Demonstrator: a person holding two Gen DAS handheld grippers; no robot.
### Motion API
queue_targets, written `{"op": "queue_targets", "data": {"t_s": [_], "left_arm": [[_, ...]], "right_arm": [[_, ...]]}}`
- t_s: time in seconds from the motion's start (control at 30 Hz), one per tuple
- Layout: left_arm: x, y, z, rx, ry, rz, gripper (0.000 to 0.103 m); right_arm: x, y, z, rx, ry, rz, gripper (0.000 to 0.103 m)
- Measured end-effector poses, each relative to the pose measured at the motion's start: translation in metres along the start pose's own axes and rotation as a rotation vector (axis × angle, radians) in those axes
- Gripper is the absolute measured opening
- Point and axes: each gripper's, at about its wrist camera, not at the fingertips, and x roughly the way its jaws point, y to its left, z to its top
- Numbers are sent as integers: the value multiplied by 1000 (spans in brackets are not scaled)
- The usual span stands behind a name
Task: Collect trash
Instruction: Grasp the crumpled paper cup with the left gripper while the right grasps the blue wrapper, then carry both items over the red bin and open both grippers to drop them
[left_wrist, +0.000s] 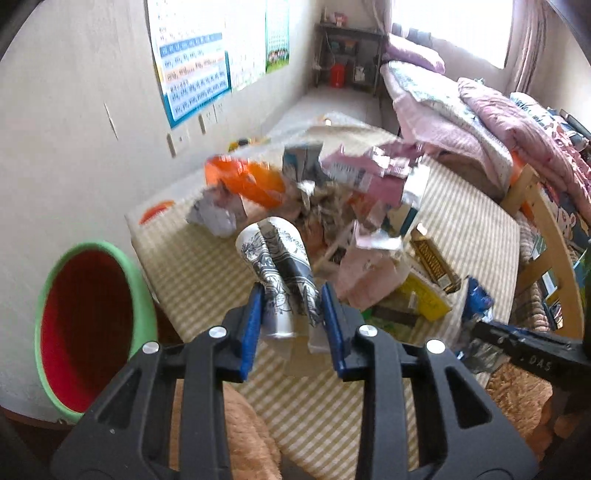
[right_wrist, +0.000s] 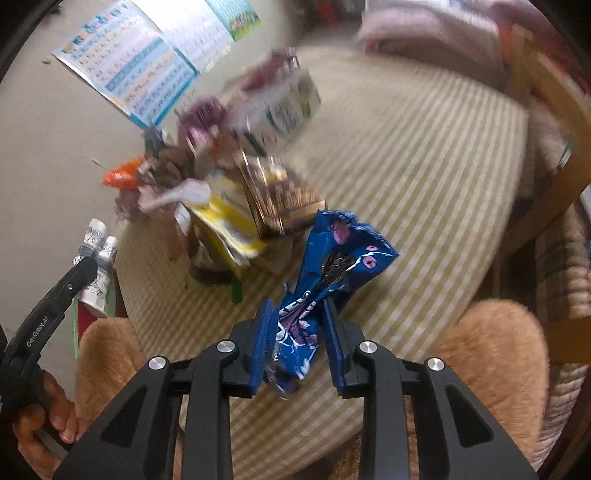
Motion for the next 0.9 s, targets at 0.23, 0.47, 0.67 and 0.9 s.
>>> {"op": "queue_targets", "data": {"t_s": [0.23,0.47,0.67,0.9], "left_arm": [[-25,10,10,-19,-67,-15,31],[-37,59,9,-89,-91,70,31],[-43,116,-3,-174,-95,173,32],[-37,184,-27,-293,-52,273,32]], "right_arm": [[-59,31,8,-95,-199,0,25],[-76,87,19,-219,-255,61,25],[-54,151,14,-364,-194,131,25],[-18,229,4,-511,-114,266,26]]}}
